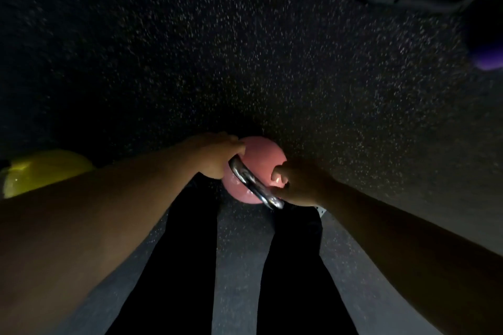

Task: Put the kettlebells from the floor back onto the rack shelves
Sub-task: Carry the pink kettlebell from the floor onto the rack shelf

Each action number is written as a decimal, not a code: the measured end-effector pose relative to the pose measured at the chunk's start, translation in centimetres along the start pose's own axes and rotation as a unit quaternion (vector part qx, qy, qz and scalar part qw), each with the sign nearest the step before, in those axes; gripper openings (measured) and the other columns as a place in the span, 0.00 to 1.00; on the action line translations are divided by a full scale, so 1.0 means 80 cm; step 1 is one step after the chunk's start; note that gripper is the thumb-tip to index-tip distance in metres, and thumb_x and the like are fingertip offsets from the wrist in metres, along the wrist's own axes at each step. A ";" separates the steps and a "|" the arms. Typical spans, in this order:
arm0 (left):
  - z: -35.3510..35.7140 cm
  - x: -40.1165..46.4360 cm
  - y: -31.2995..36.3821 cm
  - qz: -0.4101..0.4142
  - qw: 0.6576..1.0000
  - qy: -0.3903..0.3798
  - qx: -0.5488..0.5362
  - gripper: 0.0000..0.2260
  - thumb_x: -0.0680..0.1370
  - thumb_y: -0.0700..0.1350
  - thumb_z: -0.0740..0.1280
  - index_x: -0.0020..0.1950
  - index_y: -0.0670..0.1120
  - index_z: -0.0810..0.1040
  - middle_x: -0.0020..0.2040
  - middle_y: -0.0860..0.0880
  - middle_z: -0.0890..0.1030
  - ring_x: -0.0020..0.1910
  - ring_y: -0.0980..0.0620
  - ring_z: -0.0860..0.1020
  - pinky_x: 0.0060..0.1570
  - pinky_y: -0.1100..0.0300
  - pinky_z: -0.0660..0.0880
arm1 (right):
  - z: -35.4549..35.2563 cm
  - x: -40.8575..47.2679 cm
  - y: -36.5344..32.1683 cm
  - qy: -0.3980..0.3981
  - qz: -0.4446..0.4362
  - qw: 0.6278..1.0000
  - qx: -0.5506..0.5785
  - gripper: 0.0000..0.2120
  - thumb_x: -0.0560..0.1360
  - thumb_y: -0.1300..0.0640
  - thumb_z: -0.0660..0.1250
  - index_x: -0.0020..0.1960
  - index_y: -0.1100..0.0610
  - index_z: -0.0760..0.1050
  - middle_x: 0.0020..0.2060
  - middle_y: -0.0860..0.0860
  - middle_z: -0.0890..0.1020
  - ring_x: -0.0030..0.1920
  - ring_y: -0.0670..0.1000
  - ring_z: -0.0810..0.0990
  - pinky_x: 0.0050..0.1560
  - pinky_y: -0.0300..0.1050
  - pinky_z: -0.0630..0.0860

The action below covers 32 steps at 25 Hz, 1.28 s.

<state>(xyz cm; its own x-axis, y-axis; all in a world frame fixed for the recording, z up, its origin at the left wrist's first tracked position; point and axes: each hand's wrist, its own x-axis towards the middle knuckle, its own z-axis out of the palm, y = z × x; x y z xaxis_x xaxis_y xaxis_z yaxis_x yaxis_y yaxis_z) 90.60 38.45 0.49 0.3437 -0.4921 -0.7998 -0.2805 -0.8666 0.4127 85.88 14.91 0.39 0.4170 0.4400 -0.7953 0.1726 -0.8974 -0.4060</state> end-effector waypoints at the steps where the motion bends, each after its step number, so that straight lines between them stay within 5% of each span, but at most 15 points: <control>1: 0.021 0.008 0.007 0.021 1.000 -0.004 0.014 0.24 0.70 0.38 0.69 0.65 0.51 0.73 0.63 0.51 0.73 0.61 0.48 0.73 0.56 0.54 0.74 | 0.017 -0.002 0.001 -0.027 -0.008 1.000 -0.002 0.24 0.73 0.33 0.62 0.57 0.50 0.76 0.50 0.50 0.81 0.49 0.53 0.80 0.50 0.50 0.77; 6: 0.070 0.040 0.020 0.072 0.995 0.065 0.025 0.12 0.73 0.39 0.69 0.44 0.53 0.68 0.47 0.53 0.73 0.48 0.53 0.73 0.48 0.57 0.73 | 0.067 0.010 -0.005 -0.032 0.007 0.996 0.085 0.17 0.73 0.46 0.71 0.53 0.58 0.77 0.46 0.53 0.79 0.44 0.53 0.79 0.42 0.47 0.75; 11: 0.058 0.043 0.026 0.038 0.999 0.025 -0.001 0.08 0.73 0.43 0.73 0.48 0.47 0.76 0.48 0.50 0.77 0.45 0.49 0.78 0.42 0.55 0.74 | 0.057 -0.002 -0.010 0.029 0.078 0.972 0.218 0.13 0.72 0.52 0.71 0.54 0.55 0.79 0.45 0.54 0.84 0.45 0.54 0.81 0.40 0.42 0.71; 17: -0.037 -0.048 0.056 -0.038 0.981 0.124 -0.146 0.11 0.70 0.54 0.74 0.48 0.49 0.82 0.40 0.53 0.82 0.38 0.53 0.81 0.35 0.61 0.75 | -0.094 -0.042 -0.026 0.091 0.019 0.985 0.149 0.12 0.68 0.52 0.72 0.50 0.55 0.82 0.42 0.54 0.86 0.42 0.53 0.84 0.44 0.45 0.81; 22: -0.155 -0.093 0.063 -0.061 0.954 0.234 -0.178 0.12 0.65 0.55 0.71 0.42 0.50 0.82 0.38 0.52 0.84 0.37 0.54 0.83 0.35 0.58 0.79 | -0.233 -0.065 -0.060 0.150 -0.003 0.986 0.066 0.03 0.69 0.51 0.69 0.41 0.50 0.77 0.35 0.46 0.79 0.36 0.46 0.79 0.33 0.35 0.73; 27: -0.316 -0.114 -0.024 -0.043 0.939 0.308 -0.144 0.08 0.67 0.53 0.69 0.34 0.51 0.74 0.33 0.53 0.80 0.34 0.53 0.80 0.31 0.60 0.72 | -0.392 -0.007 -0.122 0.254 -0.036 0.966 -0.016 0.06 0.68 0.51 0.63 0.38 0.51 0.76 0.34 0.49 0.82 0.35 0.51 0.81 0.31 0.35 0.70; 32: -0.477 -0.181 -0.136 -0.048 0.924 0.366 -0.101 0.10 0.69 0.54 0.72 0.48 0.52 0.82 0.43 0.52 0.85 0.41 0.49 0.83 0.40 0.56 0.80 | -0.553 0.065 -0.227 0.367 -0.072 0.926 -0.047 0.14 0.68 0.48 0.62 0.42 0.57 0.80 0.38 0.56 0.85 0.39 0.58 0.83 0.35 0.43 0.71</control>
<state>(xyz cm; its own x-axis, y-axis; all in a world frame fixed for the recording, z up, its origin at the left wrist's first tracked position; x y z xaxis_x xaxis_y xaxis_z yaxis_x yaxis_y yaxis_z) 122.87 51.88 24.16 0.8932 -0.2727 -0.3576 -0.0704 -0.8701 0.4878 124.38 32.07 23.54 0.8721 0.4460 -0.2013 0.3364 -0.8453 -0.4151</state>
